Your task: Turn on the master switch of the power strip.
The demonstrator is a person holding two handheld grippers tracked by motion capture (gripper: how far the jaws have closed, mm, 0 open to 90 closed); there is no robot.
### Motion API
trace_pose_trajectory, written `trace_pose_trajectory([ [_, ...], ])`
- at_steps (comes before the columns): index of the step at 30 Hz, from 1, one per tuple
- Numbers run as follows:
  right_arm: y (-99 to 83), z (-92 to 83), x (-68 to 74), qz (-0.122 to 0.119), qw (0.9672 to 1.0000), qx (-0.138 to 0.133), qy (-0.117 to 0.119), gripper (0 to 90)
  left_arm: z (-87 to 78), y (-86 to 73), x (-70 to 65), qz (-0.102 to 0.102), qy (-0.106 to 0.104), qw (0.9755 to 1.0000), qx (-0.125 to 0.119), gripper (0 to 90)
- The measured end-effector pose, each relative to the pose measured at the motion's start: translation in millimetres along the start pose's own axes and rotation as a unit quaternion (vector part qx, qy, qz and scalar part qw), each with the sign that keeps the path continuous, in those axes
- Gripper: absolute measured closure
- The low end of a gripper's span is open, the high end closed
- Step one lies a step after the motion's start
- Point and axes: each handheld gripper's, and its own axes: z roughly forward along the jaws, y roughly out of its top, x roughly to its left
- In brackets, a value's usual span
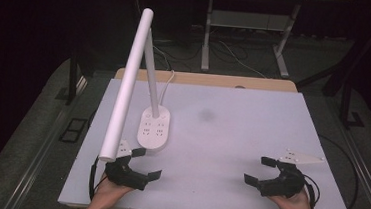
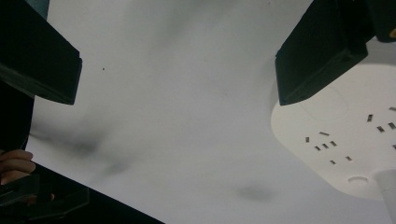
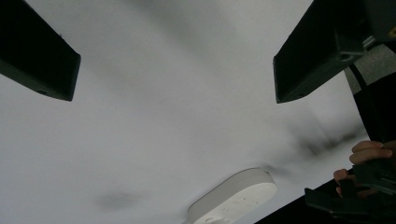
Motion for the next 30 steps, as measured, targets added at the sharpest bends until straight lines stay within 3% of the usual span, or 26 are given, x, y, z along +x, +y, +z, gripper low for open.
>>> trace_pose_trajectory([
  [14, -0.5, -3.6, -2.9, 0.002, 1.0000, 0.001, 0.008, 0.2, -2.9, 1.6, -0.4, -0.004, 0.000, 1.0000, -0.004, 0.0],
  [30, -0.6, -2.2, -2.0, -0.006, 0.9999, 0.007, 0.005, 0.2, -0.3, 8.1, -3.1, 0.005, -0.011, 0.9998, 0.017, 0.0],
])
